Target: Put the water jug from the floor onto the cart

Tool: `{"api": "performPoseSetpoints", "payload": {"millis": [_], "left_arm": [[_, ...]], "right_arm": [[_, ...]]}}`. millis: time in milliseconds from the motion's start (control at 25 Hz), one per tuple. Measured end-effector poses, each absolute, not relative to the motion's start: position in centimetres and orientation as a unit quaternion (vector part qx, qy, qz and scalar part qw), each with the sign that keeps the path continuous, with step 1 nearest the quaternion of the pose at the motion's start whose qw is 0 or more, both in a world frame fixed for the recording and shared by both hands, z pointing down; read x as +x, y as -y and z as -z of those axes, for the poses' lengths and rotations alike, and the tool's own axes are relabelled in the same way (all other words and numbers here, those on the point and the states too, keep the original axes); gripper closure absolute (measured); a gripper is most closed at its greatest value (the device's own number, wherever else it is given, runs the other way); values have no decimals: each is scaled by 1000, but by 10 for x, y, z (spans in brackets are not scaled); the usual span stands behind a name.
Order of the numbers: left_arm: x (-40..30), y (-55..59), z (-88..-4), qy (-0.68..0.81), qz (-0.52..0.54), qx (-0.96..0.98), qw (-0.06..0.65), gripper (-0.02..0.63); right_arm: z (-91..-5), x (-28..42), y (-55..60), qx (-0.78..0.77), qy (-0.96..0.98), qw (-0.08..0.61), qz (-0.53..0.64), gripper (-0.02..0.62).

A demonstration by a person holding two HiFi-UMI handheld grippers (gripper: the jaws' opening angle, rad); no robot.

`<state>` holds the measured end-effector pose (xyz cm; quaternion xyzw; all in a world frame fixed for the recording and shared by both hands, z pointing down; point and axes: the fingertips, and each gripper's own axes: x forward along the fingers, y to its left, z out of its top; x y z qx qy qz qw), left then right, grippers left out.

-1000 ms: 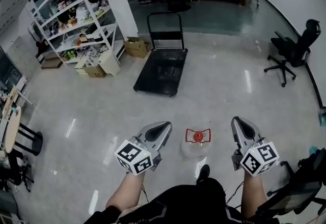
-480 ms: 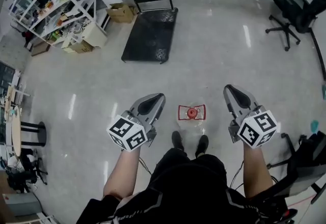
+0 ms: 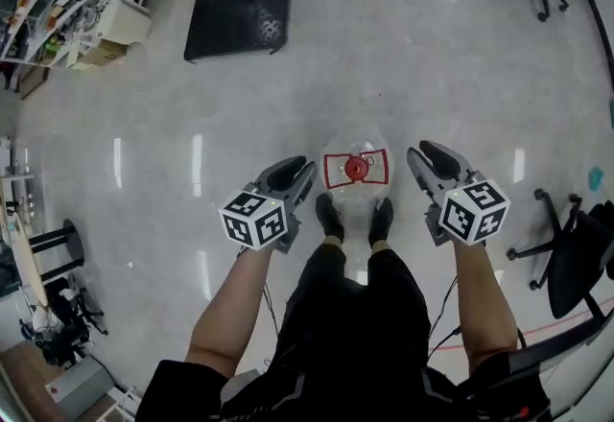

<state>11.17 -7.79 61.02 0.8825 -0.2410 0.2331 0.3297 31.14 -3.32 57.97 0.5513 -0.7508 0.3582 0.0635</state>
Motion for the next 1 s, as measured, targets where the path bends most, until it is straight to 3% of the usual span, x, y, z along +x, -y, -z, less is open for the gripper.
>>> {"api": "performPoseSetpoints", "payload": {"millis": [400,640,1000], "left_arm": [[83,70,-839,249,-353,789,436,431],[79,54,-899,238,-366,759,483,425],[88,49,-934,199,-392,756,485,426]], "right_arm": [[-800,280,19,531,691,131,-473,439],[-870,264,9,518,669,155,-510,431],[-912,251,10,511,644,172,-543,433]]}}
